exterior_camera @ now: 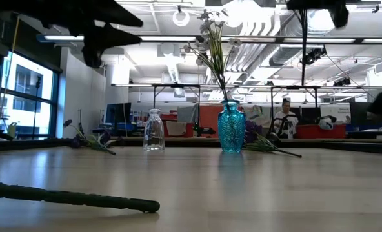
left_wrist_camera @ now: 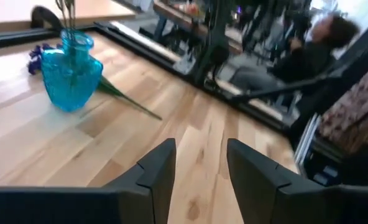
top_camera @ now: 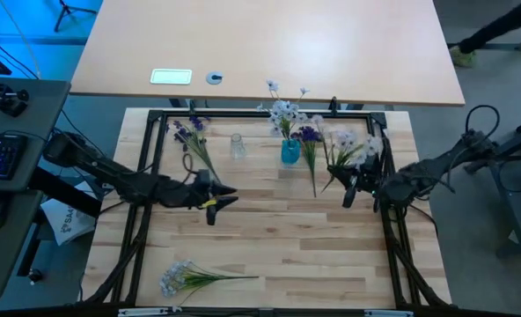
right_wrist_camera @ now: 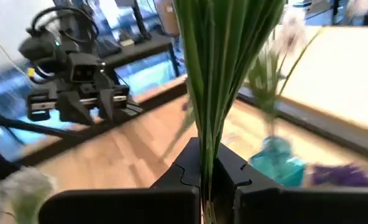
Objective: Sort flowers into vase by color
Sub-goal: Put the top white flowers into the blue vase
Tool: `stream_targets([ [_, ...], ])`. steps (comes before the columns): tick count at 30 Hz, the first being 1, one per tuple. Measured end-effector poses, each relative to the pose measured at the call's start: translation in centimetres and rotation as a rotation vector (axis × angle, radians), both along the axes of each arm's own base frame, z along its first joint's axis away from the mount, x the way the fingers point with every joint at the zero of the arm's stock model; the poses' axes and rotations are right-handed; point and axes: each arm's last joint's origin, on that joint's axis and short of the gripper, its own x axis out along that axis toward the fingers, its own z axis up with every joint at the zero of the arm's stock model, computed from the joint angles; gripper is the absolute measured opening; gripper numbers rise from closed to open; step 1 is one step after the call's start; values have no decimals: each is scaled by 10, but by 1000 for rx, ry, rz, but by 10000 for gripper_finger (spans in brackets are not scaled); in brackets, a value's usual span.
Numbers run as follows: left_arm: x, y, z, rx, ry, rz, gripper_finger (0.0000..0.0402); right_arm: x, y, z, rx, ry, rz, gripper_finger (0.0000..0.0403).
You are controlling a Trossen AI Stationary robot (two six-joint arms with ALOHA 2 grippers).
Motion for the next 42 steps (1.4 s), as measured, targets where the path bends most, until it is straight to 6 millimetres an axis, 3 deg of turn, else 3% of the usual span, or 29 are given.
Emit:
stream_targets([
  [3,-4,-1,4,2,-22,23,127,3,-1,-44,76,-138,10,0],
  [6,-5,-1,9,19,-52,20,127,2,-15,-62,89,-357,56,0],
  [9,-6,1,11,57,-52,21,127,-1,-35,-58,-19,-495,48,0],
  [13,-7,6,14,74,-60,37,127,7,-61,-55,-140,-399,-69,0],
  [24,-6,11,15,77,-63,60,127,44,-119,-29,-297,-262,-47,0],
  [30,-6,11,15,91,-60,57,127,64,-133,-27,-303,-161,-14,0],
  [34,-6,11,15,91,-60,57,127,75,-136,-37,-298,-84,11,0],
  [39,-8,12,19,27,-93,67,127,78,-138,-42,-269,-71,1,5],
  [42,-12,13,24,2,-121,70,127,76,-137,-39,-259,-80,-2,28],
])
